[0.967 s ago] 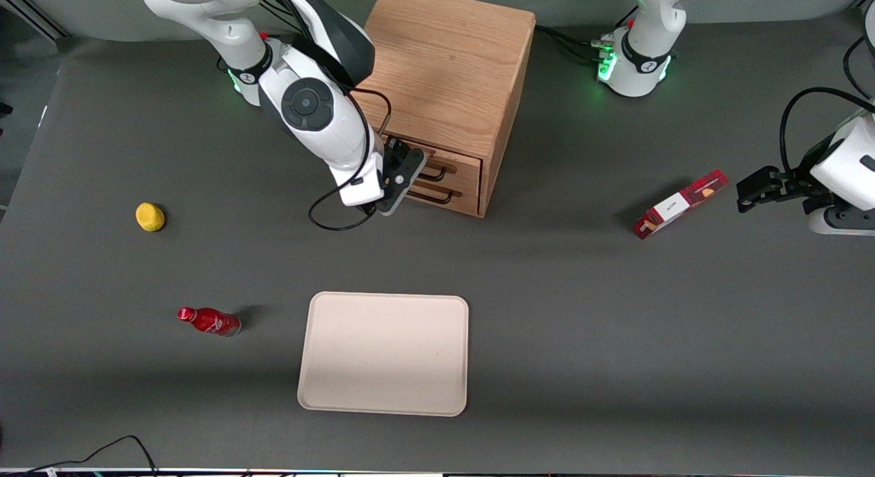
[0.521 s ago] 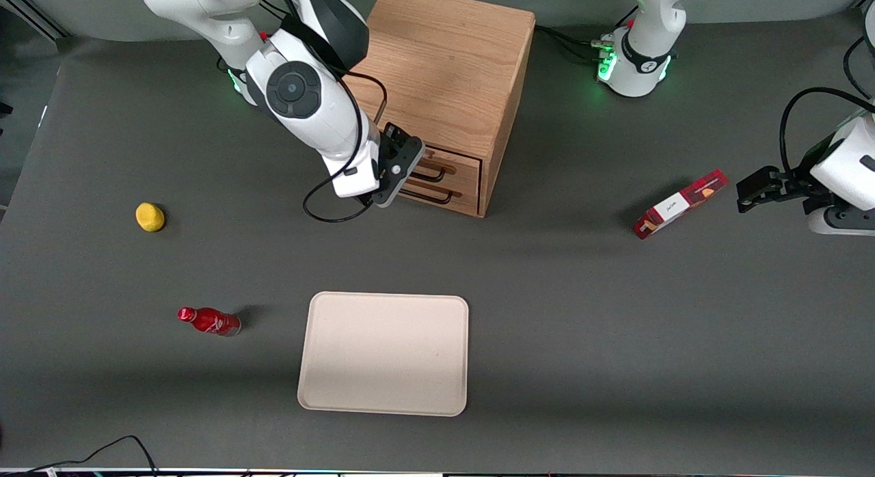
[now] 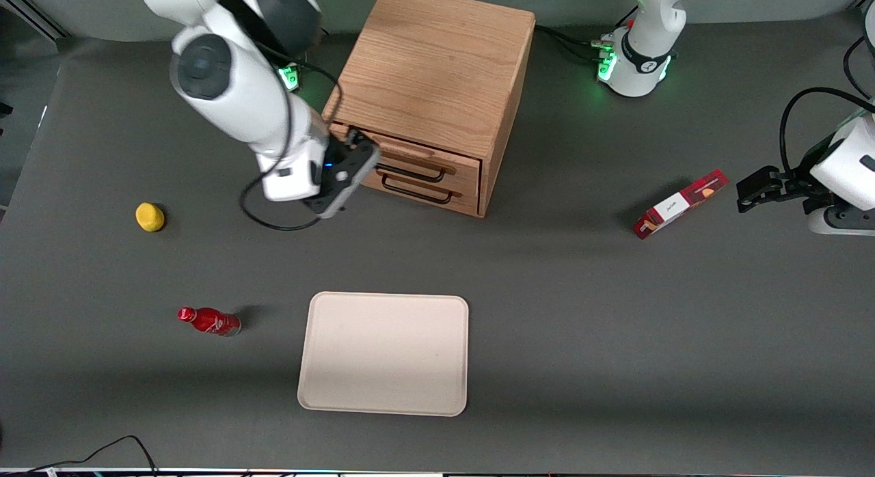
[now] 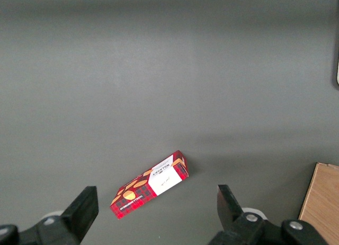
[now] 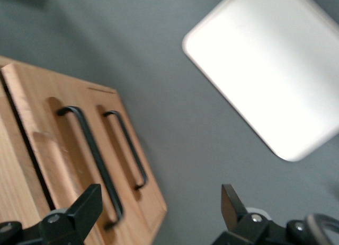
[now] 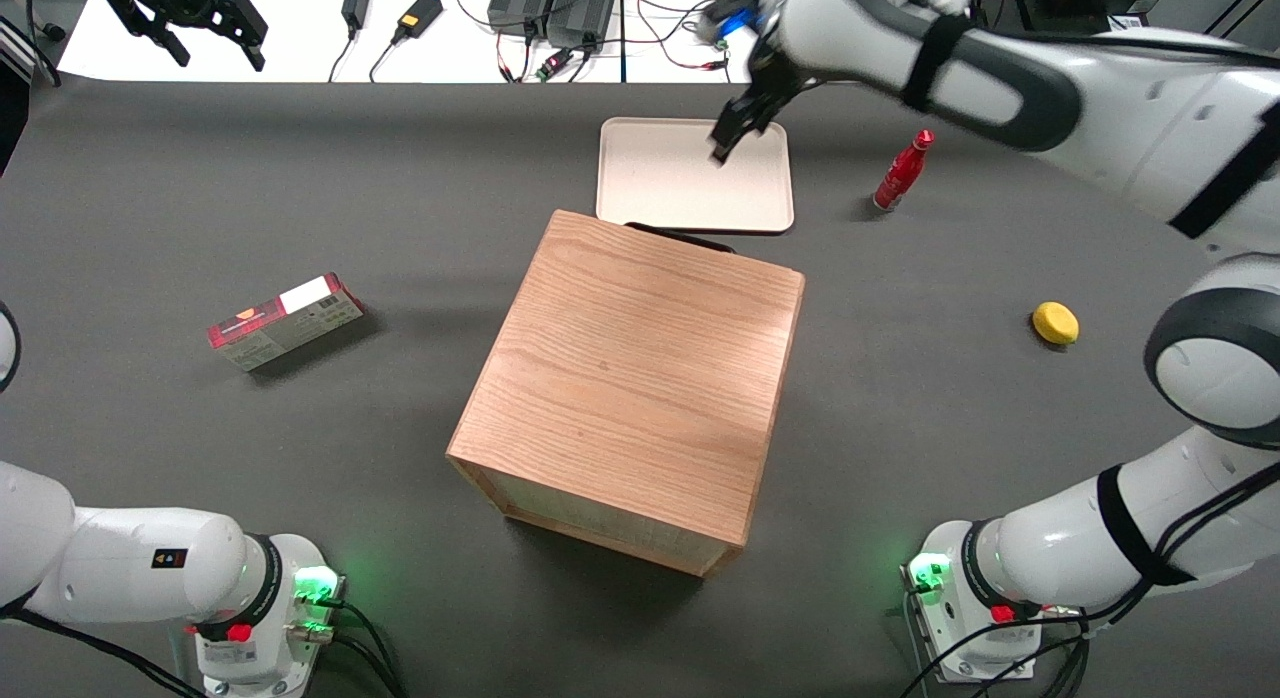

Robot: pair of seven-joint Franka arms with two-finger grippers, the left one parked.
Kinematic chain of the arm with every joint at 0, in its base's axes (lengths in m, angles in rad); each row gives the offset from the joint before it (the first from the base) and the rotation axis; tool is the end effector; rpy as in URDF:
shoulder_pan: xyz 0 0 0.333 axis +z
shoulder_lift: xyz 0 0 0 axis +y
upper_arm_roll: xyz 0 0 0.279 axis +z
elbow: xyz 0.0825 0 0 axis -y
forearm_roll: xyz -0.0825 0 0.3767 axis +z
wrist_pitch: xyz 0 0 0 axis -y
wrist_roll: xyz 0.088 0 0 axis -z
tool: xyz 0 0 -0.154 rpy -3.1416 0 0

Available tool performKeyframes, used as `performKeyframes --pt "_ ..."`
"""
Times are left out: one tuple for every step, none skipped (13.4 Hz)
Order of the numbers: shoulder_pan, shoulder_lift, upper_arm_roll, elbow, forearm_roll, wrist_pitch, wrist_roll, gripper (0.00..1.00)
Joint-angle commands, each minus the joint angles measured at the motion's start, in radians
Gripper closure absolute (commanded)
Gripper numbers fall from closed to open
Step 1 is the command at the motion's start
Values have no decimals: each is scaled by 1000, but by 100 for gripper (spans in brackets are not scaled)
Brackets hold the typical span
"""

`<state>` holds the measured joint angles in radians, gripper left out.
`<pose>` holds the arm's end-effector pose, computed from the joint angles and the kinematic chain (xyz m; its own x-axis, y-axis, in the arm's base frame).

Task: Close top drawer

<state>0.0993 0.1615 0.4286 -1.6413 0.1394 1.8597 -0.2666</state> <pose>0.5214 0.3112 0.4508 0.7324 0.6709 0.1165 0.6800 -0.7115 -0.1771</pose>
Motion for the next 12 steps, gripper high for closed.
performKeyframes --pt "-10 -88 -114 -9 25 -56 26 0" --pt "-18 -109 -152 -9 16 -75 33 0" --pt "-26 -124 -195 -11 11 -91 36 0" --pt "-41 -140 -233 -11 9 -114 37 0" --pt "-59 -152 -257 -14 9 -144 44 0" --pt "-82 -166 -284 -17 3 -164 70 0" --pt "-90 -177 -315 -18 -7 -180 79 0" --pt "-92 -192 -332 -26 -58 -197 87 0" --pt "-92 -216 -333 -46 -111 -211 149 0" --pt "-93 -236 -335 -60 -119 -233 229 0" --pt "-92 -250 -335 -60 -129 -261 263 0" --pt "-93 -257 -341 -55 -129 -273 268 0"
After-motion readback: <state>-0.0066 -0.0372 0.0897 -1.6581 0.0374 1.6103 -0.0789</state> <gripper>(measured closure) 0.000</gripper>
